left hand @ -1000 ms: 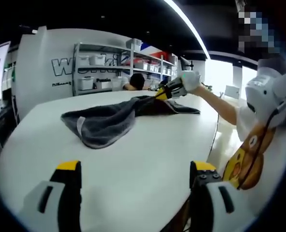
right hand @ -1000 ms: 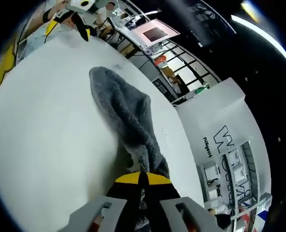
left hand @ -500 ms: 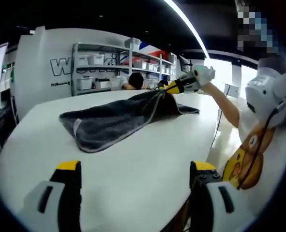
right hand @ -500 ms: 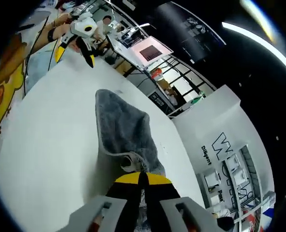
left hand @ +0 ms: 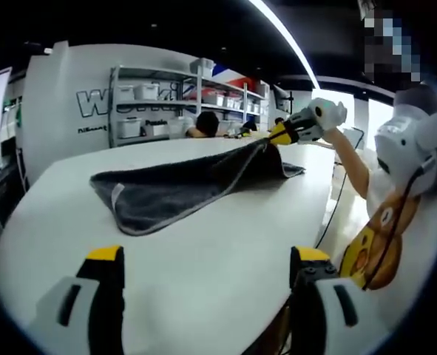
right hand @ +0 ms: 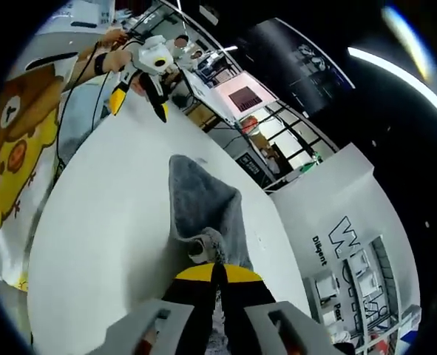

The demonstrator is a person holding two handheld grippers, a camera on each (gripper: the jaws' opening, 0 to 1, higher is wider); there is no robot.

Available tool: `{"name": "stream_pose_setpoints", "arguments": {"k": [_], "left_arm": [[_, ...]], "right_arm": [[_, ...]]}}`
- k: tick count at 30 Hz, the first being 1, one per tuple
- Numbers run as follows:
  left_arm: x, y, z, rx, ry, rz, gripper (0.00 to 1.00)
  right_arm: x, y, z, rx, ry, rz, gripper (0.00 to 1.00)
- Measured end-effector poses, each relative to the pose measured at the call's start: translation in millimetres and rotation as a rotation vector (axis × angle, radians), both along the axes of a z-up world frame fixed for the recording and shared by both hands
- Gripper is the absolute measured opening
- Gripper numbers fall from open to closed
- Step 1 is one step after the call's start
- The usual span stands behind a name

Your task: Fold the towel on the table until its edges align and the towel forms a compact rectangular stack.

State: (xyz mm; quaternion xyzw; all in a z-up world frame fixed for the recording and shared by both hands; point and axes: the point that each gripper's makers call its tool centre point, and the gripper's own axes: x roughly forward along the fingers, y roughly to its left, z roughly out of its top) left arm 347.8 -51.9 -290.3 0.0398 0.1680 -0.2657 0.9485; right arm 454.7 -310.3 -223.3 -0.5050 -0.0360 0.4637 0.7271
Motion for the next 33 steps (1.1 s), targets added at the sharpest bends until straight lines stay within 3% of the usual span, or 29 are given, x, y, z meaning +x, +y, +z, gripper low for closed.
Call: {"name": "stream_pose_setpoints", "arguments": {"k": [16, 33], "left_arm": [[-1.9, 0.5, -0.9, -0.005, -0.002, 0.001, 0.97], [-1.9, 0.3, -2.7, -0.006, 0.003, -0.001, 0.97]], "right_arm": [[-15.1, 5.7, -12.1, -0.025, 0.061, 0.023, 0.02], [-37.2, 13.4, -58.5, -0.106, 0.189, 0.063, 0.02]]}}
